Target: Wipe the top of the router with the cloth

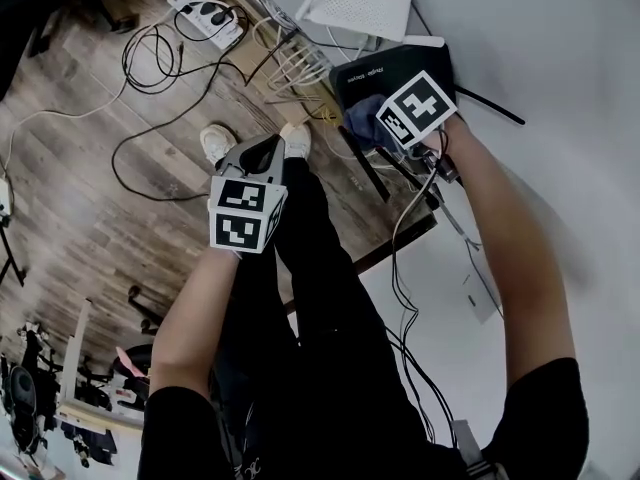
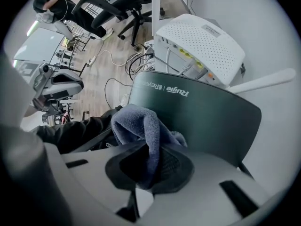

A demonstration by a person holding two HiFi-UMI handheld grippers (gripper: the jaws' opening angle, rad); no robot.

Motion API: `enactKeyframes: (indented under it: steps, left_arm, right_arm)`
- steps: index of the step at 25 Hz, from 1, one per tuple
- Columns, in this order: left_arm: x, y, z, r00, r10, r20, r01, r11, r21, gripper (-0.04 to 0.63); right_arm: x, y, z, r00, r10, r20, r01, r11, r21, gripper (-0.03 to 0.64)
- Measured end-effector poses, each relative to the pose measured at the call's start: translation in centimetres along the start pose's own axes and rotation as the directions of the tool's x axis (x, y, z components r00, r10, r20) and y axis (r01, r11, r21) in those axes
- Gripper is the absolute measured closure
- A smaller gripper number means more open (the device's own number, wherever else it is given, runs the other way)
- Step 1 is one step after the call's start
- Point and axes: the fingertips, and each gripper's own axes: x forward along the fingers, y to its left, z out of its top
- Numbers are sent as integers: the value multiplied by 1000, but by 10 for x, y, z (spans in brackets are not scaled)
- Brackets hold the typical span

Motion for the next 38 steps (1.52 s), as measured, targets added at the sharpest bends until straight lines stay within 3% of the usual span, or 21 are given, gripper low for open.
enactKeyframes:
  steps: [4,8,13,20,28,34,38]
  left_arm:
    - [-2,5,-8,1000,-4,-17,4,1000,7,595]
    - [-6,12,-8,1000,-4,-12,4,1000,2,595]
    - [-7,16,-4,1000,-7,-4,7,1000,1,595]
    - [-10,25,-3,1000,-2,-8,2,1000,0,595]
    - [-10,28,0,1000,-5,-17,6,1000,29,594]
    - [-16,44,-9,999,29,-32,-29,1000,9,595]
    - [-14,45,-7,999,38,-25,-38,999,-9,595]
  right_arm:
    - [3,11,4,999,37,14,-37,999,28,601]
    - [2,16,7,999,-21,26,21,1000,-14,601]
    - [3,13,7,992,-79,98,74,996,52,603]
    - [3,13,9,988,-96,121,87,993,81,601]
    - [-7,-14,13,975,-80,207,28,969,246,601]
    - [-16,-44,9,972,-158,175,106,956,273,601]
    - [-22,-73,-1,961,-246,128,206,942,265,601]
